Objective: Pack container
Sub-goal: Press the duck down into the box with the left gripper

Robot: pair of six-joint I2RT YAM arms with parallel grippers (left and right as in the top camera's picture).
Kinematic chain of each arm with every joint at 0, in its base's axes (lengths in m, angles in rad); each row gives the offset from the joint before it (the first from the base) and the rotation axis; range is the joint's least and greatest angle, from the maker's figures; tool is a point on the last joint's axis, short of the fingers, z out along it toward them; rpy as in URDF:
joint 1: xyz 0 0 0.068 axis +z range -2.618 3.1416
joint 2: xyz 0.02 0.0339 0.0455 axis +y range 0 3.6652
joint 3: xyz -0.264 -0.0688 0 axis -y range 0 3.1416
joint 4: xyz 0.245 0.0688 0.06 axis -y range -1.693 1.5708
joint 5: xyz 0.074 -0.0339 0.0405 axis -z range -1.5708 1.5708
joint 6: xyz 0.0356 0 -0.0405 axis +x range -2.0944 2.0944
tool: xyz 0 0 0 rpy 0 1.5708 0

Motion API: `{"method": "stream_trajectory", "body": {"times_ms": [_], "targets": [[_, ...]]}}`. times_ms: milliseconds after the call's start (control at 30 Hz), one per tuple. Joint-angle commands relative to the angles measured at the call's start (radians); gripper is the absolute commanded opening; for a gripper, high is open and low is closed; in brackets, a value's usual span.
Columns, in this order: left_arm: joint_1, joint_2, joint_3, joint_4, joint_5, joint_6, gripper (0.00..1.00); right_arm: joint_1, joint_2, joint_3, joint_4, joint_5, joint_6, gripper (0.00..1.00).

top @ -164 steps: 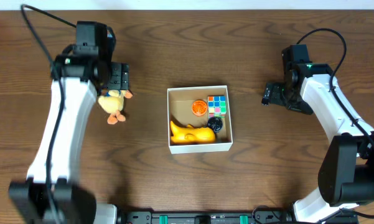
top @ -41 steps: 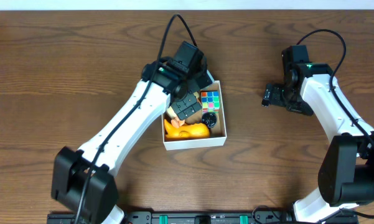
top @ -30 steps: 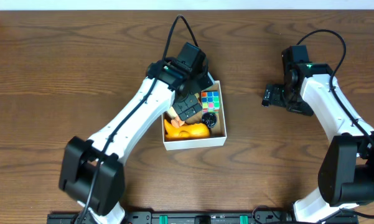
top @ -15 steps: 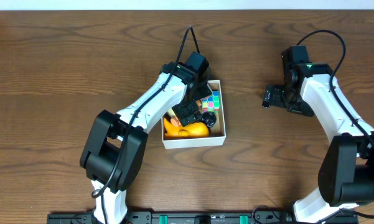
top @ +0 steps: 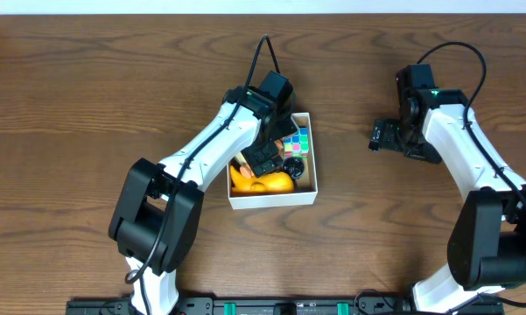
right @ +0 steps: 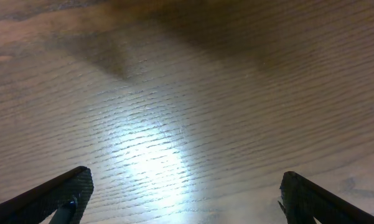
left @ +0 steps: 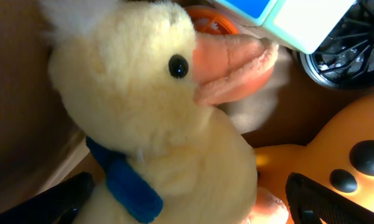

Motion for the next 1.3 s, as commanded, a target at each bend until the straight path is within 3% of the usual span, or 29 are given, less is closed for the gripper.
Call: {"method": "stream_trajectory", "body": {"times_ms": [0, 67, 133, 267, 333, 367, 667, 1100, 1267], "targets": [[0.005, -0.024, 0.007, -0.004, -0.007, -0.01, 0.91, -0.01, -0.003, 0.021, -0.002, 0.021, -0.015, 0.99], [0.005, -0.024, 0.007, -0.003, -0.007, -0.01, 0.6, -0.01, -0.003, 0.021, -0.002, 0.021, -0.015, 0.99], [0.005, -0.024, 0.007, -0.003, -0.007, -0.01, 0.4, -0.01, -0.003, 0.021, -0.002, 0.021, -0.015, 0.99], [0.005, -0.024, 0.007, -0.004, -0.007, -0.01, 0.31, -0.01, -0.003, 0.021, -0.002, 0.021, -0.015, 0.99], [0.005, -0.024, 0.007, -0.004, -0.007, -0.01, 0.13, -0.01, -0.003, 0.021, -0.001, 0.021, -0.015, 0.99], [0.005, -0.024, 0.007, -0.003, -0.008, -0.009, 0.09, -0.01, -0.003, 0.021, -0.001, 0.021, -0.015, 0.99], [-0.005, -0.079, 0.016, -0.007, -0.155, -0.003, 0.06, -0.01, -0.003, 0.021, 0.0, 0.021, -0.015, 0.99], [-0.004, -0.153, 0.015, 0.006, -0.154, 0.124, 0.06, -0.01, -0.003, 0.021, -0.001, 0.021, -0.015, 0.99], [-0.007, -0.153, 0.015, 0.0, -0.081, 0.171, 0.06, -0.01, -0.003, 0.021, -0.001, 0.021, -0.015, 0.99]]}}
